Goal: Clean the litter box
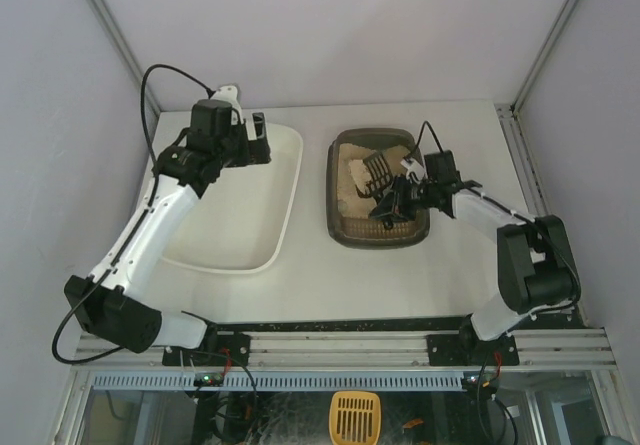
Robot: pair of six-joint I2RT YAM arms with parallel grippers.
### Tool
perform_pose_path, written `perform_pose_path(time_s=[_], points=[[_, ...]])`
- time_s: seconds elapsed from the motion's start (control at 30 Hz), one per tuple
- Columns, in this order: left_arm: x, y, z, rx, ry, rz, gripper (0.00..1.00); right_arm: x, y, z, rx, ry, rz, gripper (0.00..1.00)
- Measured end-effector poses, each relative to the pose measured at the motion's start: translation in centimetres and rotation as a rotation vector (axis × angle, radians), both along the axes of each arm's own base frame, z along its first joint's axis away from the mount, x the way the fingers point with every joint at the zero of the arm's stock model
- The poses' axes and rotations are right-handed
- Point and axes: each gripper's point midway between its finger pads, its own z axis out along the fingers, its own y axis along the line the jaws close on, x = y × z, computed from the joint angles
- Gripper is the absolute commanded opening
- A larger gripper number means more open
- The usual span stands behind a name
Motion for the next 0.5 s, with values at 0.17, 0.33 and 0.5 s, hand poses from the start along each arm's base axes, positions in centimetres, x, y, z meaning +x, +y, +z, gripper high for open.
perform_pose_path(time_s=[0.17,0.33,0.5], points=[[-1.4,5.1,0.9,0.234,-0.003,0.061,1.00,-2.9,0.2,-1.1,0.131,-0.042,-0.018,0.00],[-2.9,8.8,-1.1,0.380,0.090,0.111,1.00,-2.8,0.8,0.2,0.268,-0.127,-0.031,0.00],[-4.2,11.6,-2.8,0.451,0.166,0.157,1.00,-1.0,1.0,3.0,0.365,-0.231,-0.053,0.00]])
